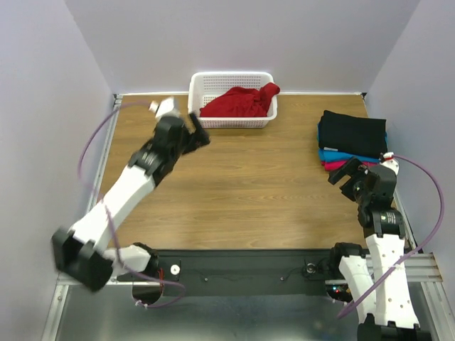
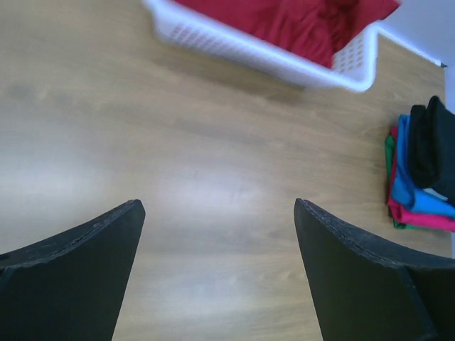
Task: Fold and stack the t-shirts
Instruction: Grab the tshirt from the pile
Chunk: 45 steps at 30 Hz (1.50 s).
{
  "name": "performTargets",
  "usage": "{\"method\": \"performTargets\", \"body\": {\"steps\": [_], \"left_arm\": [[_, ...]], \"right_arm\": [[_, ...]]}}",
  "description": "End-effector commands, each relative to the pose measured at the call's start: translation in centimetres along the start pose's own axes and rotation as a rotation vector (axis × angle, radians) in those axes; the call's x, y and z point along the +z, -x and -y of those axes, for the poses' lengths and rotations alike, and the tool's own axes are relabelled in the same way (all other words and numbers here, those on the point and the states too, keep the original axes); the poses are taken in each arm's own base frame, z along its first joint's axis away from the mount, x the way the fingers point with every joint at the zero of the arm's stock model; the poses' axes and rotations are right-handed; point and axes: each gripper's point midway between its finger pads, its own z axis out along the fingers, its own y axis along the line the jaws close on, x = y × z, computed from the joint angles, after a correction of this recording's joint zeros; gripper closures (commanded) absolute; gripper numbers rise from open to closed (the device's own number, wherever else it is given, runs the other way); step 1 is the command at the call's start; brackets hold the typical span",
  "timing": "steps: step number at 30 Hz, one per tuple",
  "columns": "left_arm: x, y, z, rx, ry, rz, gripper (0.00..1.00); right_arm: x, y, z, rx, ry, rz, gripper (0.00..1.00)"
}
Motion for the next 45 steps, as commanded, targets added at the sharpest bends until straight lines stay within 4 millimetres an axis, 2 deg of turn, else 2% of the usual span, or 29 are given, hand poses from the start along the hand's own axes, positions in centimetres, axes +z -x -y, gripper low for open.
{"method": "performTargets", "body": {"steps": [1, 2, 3, 4, 5, 6, 7, 8, 9, 10, 11, 12, 13, 14, 16, 17, 18, 19, 22, 24, 26, 27, 35, 38, 41, 42, 43, 44, 45], "left_arm": [[5.0, 6.9, 8.4, 0.174, -0.131, 0.063, 0.02], [6.3, 7.7, 9.3, 0.201, -0.121, 0.058, 0.02], [10.6, 4.6, 7.9, 0.277, -0.031, -0.069, 0.02], [10.5, 9.4, 11.8, 0.270, -0.082, 0.015, 0.02], [15.1, 5.9, 10.6, 0.328, -0.025, -0.106, 0.02], [13.5, 10.0, 13.6, 0.326, -0.098, -0.010, 0.02], [18.1, 6.5, 12.5, 0.370, -0.052, -0.105, 0.02], [17.7, 10.7, 15.8, 0.387, -0.127, 0.001, 0.01], [19.0, 10.5, 16.1, 0.400, -0.130, 0.004, 0.02], [22.0, 8.9, 15.4, 0.414, -0.109, -0.009, 0.01], [22.8, 9.3, 15.4, 0.391, -0.093, 0.023, 0.01], [24.0, 10.5, 16.7, 0.363, -0.136, 0.116, 0.01], [23.7, 11.6, 17.5, 0.338, -0.167, 0.176, 0.01], [25.8, 8.9, 15.8, 0.314, -0.143, 0.147, 0.01], [26.9, 10.3, 17.5, 0.273, -0.189, 0.222, 0.01], [27.6, 10.3, 17.5, 0.262, -0.177, 0.229, 0.01], [30.2, 7.7, 16.0, 0.273, -0.135, 0.179, 0.01], [30.2, 8.7, 16.5, 0.261, -0.137, 0.210, 0.01], [32.2, 6.5, 14.7, 0.253, -0.103, 0.188, 0.01], [34.4, 2.8, 12.0, 0.269, -0.061, 0.105, 0.01], [35.3, 1.9, 11.6, 0.274, -0.058, 0.079, 0.01], [36.3, 0.1, 10.4, 0.282, -0.036, 0.039, 0.01], [37.9, -2.3, 8.5, 0.245, -0.054, -0.037, 0.01], [38.4, -3.3, 7.4, 0.212, -0.046, -0.074, 0.07], [38.7, -4.8, 6.8, 0.225, -0.045, -0.110, 0.31], [38.9, -5.5, 6.3, 0.239, -0.029, -0.125, 0.58], [38.9, -5.5, 6.0, 0.247, -0.017, -0.128, 0.75], [38.9, -5.0, 5.5, 0.258, 0.012, -0.115, 0.91], [38.7, -4.9, 5.0, 0.275, 0.034, -0.115, 1.00]], "right_arm": [[-0.3, 0.7, -0.9, -0.014, 0.049, 0.019, 0.00], [-0.3, 0.6, -1.1, -0.015, 0.059, 0.015, 0.00], [-0.1, 0.4, -1.1, -0.016, 0.059, 0.009, 0.00], [0.0, 0.3, -1.1, -0.013, 0.060, 0.006, 0.00], [0.1, 0.2, -1.1, -0.012, 0.059, 0.002, 0.00], [0.1, 0.2, -1.1, -0.012, 0.058, 0.002, 0.00], [0.1, 0.2, -1.1, -0.020, 0.062, 0.000, 0.00], [0.0, 0.3, -1.2, -0.026, 0.067, 0.001, 0.00], [0.0, 0.3, -1.2, -0.030, 0.068, 0.002, 0.00], [0.0, 0.3, -1.2, -0.030, 0.068, 0.002, 0.00], [0.1, 0.2, -1.1, -0.027, 0.067, -0.001, 0.00], [0.1, 0.2, -1.1, -0.027, 0.066, 0.001, 0.00], [0.1, 0.2, -1.2, -0.027, 0.067, 0.001, 0.00], [0.2, 0.2, -1.1, -0.031, 0.065, -0.003, 0.00], [0.2, -0.2, -1.5, -0.034, 0.088, -0.024, 0.00], [0.2, -0.5, -1.7, -0.036, 0.102, -0.034, 0.00], [0.1, -0.5, -1.8, -0.038, 0.108, -0.036, 0.00], [0.1, -0.5, -1.9, -0.038, 0.109, -0.037, 0.00], [0.1, -0.3, -1.7, -0.036, 0.102, -0.027, 0.00], [0.1, -0.3, -1.7, -0.036, 0.104, -0.025, 0.00], [0.1, -0.3, -1.8, -0.034, 0.109, -0.026, 0.00], [0.1, -0.3, -1.8, -0.036, 0.107, -0.025, 0.00], [0.1, -0.3, -1.7, -0.036, 0.105, -0.020, 0.00], [0.0, -0.2, -1.9, -0.036, 0.110, -0.018, 0.00], [0.0, -0.1, -1.7, -0.034, 0.102, -0.010, 0.00], [0.0, 0.0, -1.6, -0.031, 0.097, -0.007, 0.00], [0.1, 0.1, -1.5, -0.029, 0.092, -0.003, 0.00], [0.1, 0.2, -1.4, -0.027, 0.083, 0.002, 0.00], [0.0, 0.2, -1.5, -0.026, 0.086, 0.005, 0.00]]}}
